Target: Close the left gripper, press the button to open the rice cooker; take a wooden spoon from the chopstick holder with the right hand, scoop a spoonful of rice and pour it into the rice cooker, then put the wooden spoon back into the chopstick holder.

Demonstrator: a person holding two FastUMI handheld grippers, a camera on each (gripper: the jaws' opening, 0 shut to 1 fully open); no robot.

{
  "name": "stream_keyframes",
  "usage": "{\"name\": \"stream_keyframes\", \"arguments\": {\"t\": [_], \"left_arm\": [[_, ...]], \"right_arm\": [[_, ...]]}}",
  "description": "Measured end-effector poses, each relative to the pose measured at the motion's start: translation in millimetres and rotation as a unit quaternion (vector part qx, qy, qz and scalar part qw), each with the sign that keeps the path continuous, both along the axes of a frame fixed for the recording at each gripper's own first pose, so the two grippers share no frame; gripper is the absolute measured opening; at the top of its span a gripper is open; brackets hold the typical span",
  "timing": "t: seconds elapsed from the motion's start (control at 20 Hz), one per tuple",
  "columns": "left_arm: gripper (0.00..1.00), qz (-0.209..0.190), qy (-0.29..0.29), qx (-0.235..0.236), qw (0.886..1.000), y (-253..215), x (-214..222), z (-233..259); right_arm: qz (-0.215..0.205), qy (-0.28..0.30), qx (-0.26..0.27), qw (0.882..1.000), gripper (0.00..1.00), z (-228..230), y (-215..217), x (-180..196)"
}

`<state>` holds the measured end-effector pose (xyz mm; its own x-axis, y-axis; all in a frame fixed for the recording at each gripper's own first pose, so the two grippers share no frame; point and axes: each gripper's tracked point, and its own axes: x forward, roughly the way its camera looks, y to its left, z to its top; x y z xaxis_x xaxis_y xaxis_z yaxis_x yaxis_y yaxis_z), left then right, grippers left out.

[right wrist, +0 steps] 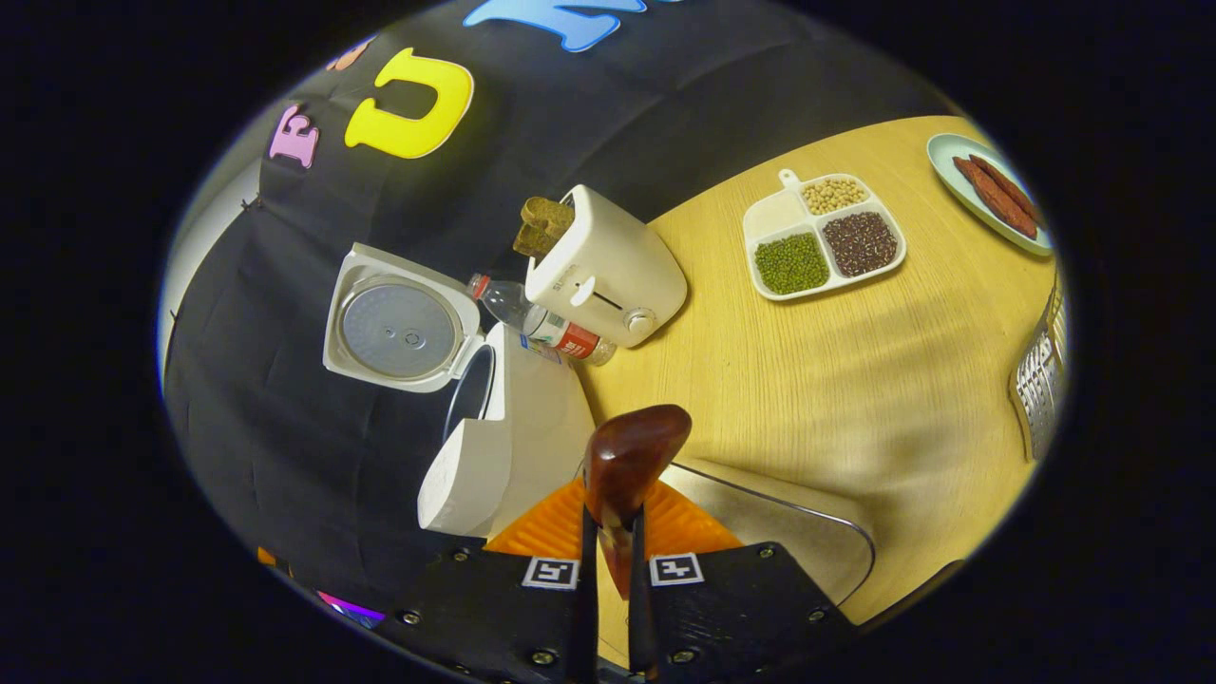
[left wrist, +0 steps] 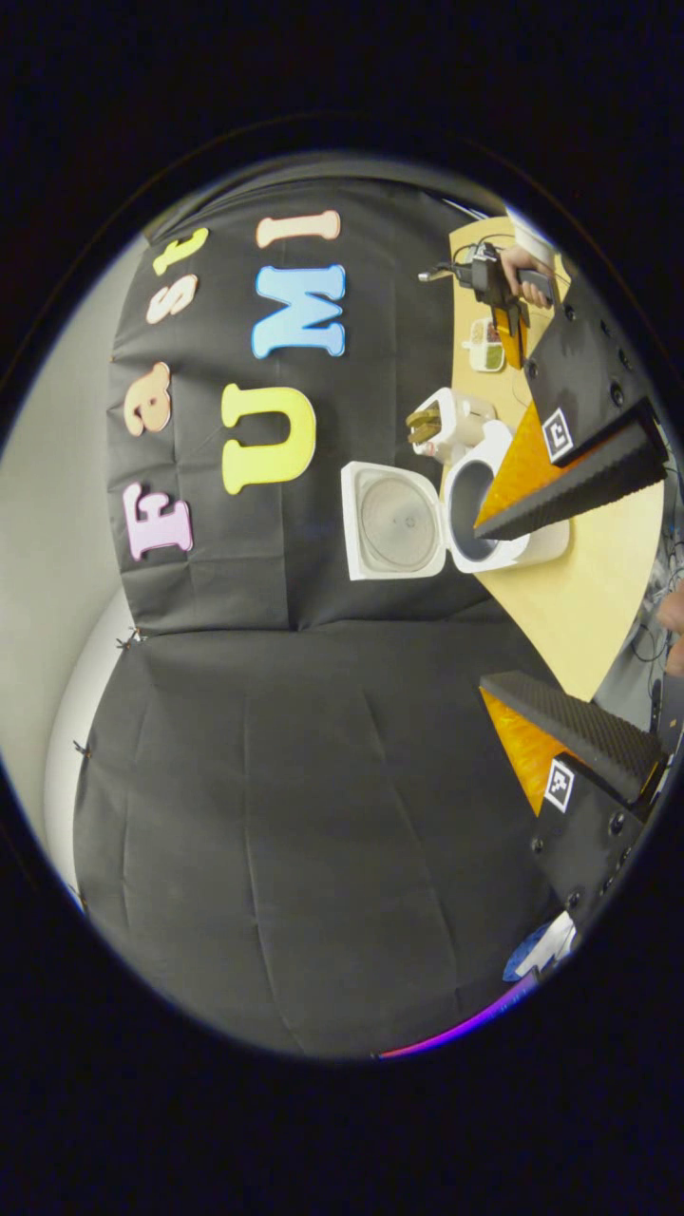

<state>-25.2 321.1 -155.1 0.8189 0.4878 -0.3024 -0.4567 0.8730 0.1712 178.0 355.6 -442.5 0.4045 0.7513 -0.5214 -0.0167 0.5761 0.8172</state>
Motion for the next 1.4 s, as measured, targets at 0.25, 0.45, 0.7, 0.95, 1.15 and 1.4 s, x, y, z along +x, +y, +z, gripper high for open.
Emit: {"name": "stream_keyframes", "arguments": {"t": [0.25,0.45,0.7,0.95,1.15,1.4], "left_arm": [[0.97,0.003,-0.005,0.007,1.000,1.0,3.1,6.2],[0.95,0.009,-0.005,0.013,1.000,5.8,1.3,7.9],[0.95,0.026,-0.006,0.016,1.000,14.6,-5.4,10.6],[0.94,0.051,-0.005,0.018,0.999,28.5,-20.6,12.0],[0.97,0.073,-0.002,0.019,0.997,32.1,-36.5,14.8],[0.94,0.103,0.012,0.027,0.994,41.2,-62.0,9.3]], "right_arm": [[-0.002,-0.005,0.034,0.999,0.13,33.4,-2.5,11.4],[-0.011,-0.001,0.082,0.997,0.13,75.5,5.2,23.8],[-0.012,-0.018,0.143,0.989,0.12,138.0,43.1,48.6],[-0.003,-0.065,0.153,0.986,0.13,174.1,105.6,86.5],[0.028,-0.120,0.082,0.989,0.12,163.8,156.5,103.7],[0.078,-0.182,-0.005,0.980,0.13,136.0,209.4,106.2]]}}
